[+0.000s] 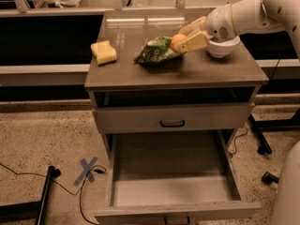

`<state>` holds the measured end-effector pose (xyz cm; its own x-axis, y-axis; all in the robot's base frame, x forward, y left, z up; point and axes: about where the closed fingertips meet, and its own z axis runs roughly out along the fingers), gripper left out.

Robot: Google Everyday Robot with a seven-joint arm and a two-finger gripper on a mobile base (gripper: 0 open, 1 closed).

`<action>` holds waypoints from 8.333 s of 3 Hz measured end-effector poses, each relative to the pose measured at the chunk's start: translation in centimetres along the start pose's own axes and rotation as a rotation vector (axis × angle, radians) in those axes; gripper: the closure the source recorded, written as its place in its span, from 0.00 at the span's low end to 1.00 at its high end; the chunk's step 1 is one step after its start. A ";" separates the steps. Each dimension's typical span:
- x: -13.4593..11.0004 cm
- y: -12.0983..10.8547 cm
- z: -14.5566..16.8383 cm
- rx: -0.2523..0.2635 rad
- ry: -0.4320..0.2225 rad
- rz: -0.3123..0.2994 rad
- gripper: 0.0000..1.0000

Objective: Place orange into middle drawer

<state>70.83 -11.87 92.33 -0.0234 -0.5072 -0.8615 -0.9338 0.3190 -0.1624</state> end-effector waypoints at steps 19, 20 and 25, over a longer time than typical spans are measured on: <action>23.4 15.5 -6.0 -0.064 -0.062 -0.102 1.00; 25.5 15.5 -5.2 -0.055 -0.064 -0.073 1.00; 42.6 25.0 9.7 -0.211 0.028 0.021 1.00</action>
Offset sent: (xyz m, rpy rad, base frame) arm -0.0019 -0.0391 -0.0551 -0.2308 0.0475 0.0267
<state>49.93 -17.76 46.87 -0.0505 -0.5256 -0.8492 -0.9869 0.1565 -0.0381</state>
